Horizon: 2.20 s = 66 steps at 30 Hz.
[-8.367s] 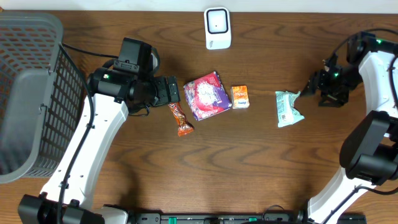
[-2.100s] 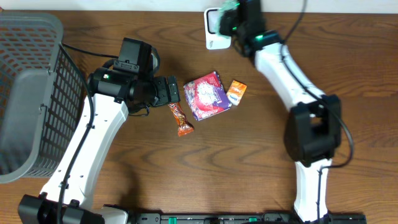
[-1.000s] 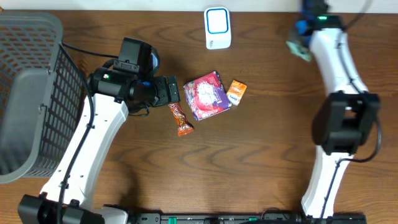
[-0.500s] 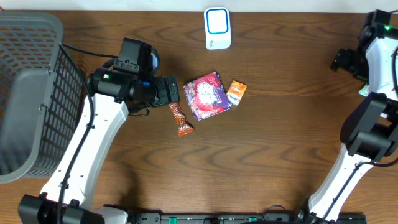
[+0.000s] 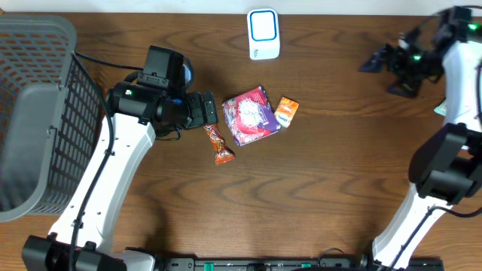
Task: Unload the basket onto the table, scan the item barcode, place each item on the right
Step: 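Carry the wipes pack to the far right and drop it, then reach the right gripper to the orange box beside the pink bag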
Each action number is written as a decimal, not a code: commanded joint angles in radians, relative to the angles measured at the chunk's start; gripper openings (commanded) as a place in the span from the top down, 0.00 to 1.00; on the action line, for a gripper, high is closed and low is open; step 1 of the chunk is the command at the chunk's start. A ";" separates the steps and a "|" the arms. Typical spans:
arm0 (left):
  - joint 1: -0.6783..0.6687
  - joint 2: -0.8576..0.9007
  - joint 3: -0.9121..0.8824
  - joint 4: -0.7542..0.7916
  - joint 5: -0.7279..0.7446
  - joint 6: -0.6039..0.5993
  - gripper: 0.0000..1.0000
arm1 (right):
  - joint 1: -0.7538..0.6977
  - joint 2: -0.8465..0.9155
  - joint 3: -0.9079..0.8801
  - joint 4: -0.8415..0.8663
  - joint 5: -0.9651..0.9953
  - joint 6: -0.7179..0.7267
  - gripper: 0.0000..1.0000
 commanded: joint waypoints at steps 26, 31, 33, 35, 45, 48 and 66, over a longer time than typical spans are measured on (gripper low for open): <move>0.005 -0.011 0.003 -0.003 -0.011 0.010 0.02 | 0.494 -0.010 -0.420 0.373 0.361 0.451 0.21; 0.005 -0.011 0.003 -0.003 -0.011 0.010 0.02 | 0.469 -0.010 -0.459 0.404 0.285 0.393 0.21; 0.005 -0.011 0.003 -0.003 -0.011 0.010 0.02 | 0.452 -0.010 -0.459 0.424 0.226 0.364 0.23; 0.005 -0.011 0.003 -0.003 -0.011 0.010 0.02 | 0.435 -0.010 -0.460 0.438 0.175 0.343 0.31; 0.005 -0.011 0.003 -0.003 -0.011 0.010 0.02 | 0.426 -0.010 -0.487 0.479 0.167 0.321 0.43; 0.005 -0.011 0.003 -0.003 -0.011 0.010 0.02 | 0.441 -0.010 -0.528 0.514 0.200 0.319 0.50; 0.005 -0.011 0.003 -0.003 -0.011 0.010 0.02 | 0.394 -0.117 -0.435 0.155 0.641 0.374 0.38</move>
